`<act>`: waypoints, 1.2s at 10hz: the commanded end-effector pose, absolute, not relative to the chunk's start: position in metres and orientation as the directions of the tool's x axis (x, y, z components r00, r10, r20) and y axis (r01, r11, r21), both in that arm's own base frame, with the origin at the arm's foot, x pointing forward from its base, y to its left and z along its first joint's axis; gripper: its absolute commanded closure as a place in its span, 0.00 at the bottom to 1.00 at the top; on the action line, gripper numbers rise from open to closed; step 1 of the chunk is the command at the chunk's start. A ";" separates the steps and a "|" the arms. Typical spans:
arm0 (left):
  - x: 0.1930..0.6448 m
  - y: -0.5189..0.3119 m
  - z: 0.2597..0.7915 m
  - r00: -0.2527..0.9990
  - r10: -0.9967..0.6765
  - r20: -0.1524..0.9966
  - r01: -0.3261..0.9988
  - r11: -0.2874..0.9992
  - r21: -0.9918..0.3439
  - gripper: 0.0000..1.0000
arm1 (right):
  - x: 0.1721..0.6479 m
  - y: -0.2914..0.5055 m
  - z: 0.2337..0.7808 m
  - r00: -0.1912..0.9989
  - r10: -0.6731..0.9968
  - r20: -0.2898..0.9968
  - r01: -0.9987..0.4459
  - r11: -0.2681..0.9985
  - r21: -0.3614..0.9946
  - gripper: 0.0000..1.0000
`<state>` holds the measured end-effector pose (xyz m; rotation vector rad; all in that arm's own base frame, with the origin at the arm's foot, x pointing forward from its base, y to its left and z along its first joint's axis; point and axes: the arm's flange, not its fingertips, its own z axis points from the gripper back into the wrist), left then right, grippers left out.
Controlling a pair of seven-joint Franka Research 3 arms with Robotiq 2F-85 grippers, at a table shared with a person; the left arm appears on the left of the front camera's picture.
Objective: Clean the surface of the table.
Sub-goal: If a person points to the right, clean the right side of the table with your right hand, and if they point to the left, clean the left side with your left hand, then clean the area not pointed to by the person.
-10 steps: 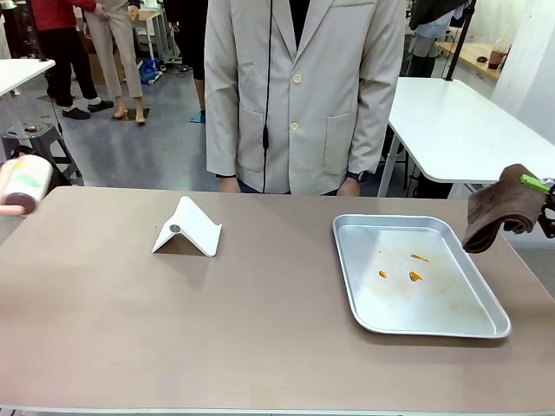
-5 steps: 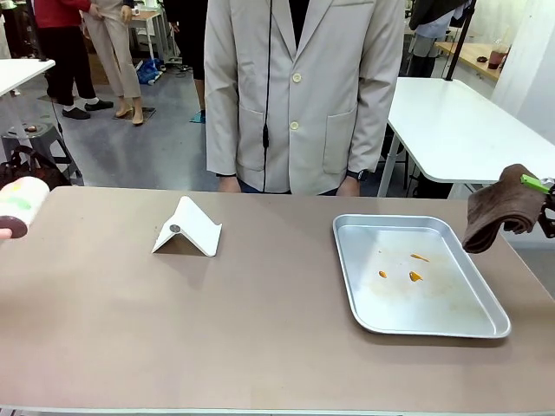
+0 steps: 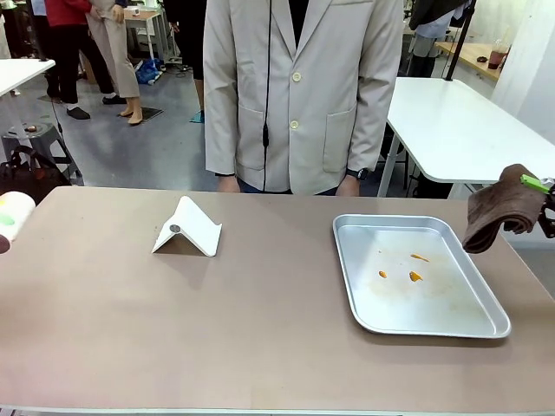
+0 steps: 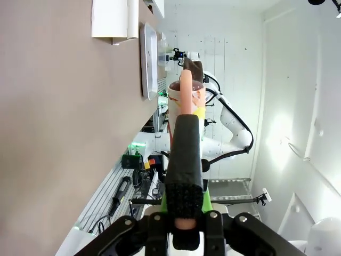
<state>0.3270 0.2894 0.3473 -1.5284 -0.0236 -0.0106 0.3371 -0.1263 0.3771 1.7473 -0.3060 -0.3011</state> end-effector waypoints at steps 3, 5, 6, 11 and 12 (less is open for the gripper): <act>0.327 0.279 0.356 1.000 0.018 0.025 0.025 0.038 -0.999 0.78 | 0.335 -0.128 0.383 0.933 -0.358 -0.046 -0.031 -0.207 0.978 0.98; 0.327 0.279 0.356 1.000 0.018 0.025 0.025 0.038 -0.999 0.78 | 0.335 -0.128 0.383 0.933 -0.358 -0.046 -0.031 -0.207 0.978 0.98; 0.327 0.279 0.356 1.000 0.018 0.025 0.025 0.038 -0.999 0.78 | 0.335 -0.128 0.383 0.933 -0.358 -0.046 -0.031 -0.207 0.978 0.98; 0.327 0.279 0.356 1.000 0.018 0.025 0.025 0.038 -0.999 0.78 | 0.335 -0.128 0.383 0.933 -0.358 -0.046 -0.031 -0.207 0.978 0.98; 0.327 0.279 0.356 1.000 0.018 0.025 0.025 0.038 -0.999 0.78 | 0.337 -0.126 0.377 0.930 -0.366 -0.034 -0.040 -0.191 0.981 0.93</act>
